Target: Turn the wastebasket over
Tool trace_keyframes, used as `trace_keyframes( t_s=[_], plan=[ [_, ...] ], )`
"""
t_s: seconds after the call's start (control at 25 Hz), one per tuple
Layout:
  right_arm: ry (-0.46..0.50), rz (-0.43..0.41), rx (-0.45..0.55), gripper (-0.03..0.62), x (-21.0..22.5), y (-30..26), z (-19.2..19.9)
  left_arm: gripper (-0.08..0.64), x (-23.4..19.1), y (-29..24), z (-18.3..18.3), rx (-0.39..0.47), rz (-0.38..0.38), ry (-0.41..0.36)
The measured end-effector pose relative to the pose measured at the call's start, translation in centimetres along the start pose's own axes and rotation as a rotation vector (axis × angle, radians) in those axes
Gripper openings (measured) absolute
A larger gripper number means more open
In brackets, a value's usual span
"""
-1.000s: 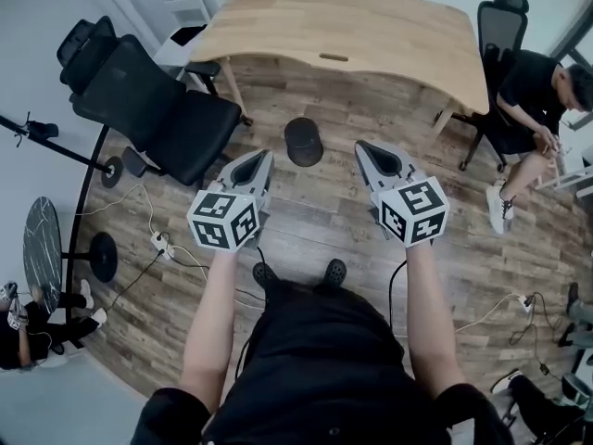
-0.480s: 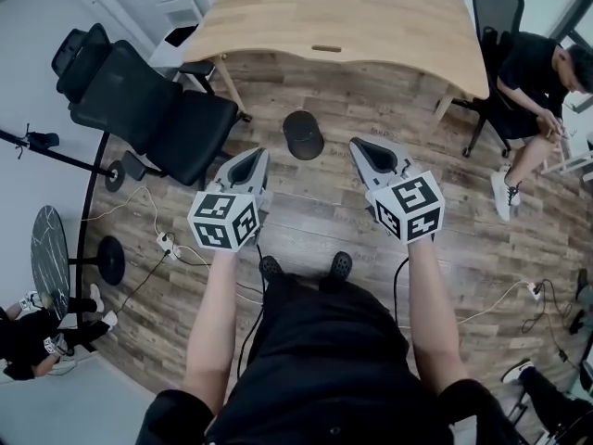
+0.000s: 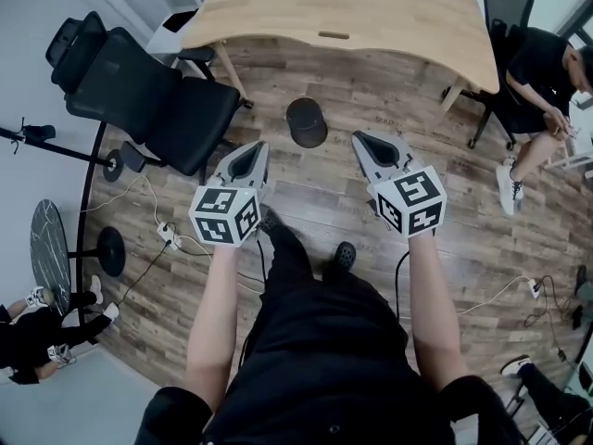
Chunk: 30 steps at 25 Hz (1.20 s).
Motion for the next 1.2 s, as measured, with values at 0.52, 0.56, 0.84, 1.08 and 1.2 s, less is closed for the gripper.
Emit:
trace_keyframes(
  t_s=[0.52,0.56,0.84,1.08,1.2],
  plan=[
    [-0.037,0.071,-0.066,0.034,-0.5,-10.2,-4.9,0.017,-10.6,-5.8,-3.1,-0.017,0.087,-0.079],
    [-0.039,0.074,-0.071,0.034,-0.5,-11.2,-5.5,0.017,-11.4,-6.3,-3.5,-0.022,0.084,-0.11],
    [-0.071,0.114,-0.105,0.034,-1.6,-17.2,-8.0,0.017,-17.3,-8.6,-4.5,-0.04,0.15,-0.147],
    [-0.067,0.13,-0.178,0.034,-3.0,-21.1,-7.6,0.017,-21.7,-10.9,-3.6,-0.072,0.181,-0.114],
    [-0.088,0.13,-0.222,0.034,-2.8,-22.3,-6.4,0.017,-22.2,-12.6,-2.4,-0.113,0.2,-0.103]
  ],
)
Point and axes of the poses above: the fingertips, and each gripper's own axes: y backward along the fingers, x to its right, z out of its underside, the point moved 6 cm from there along y, backward along the fingers, and after that the axes turned 11 degrees about -x, right-handed, at the moved point
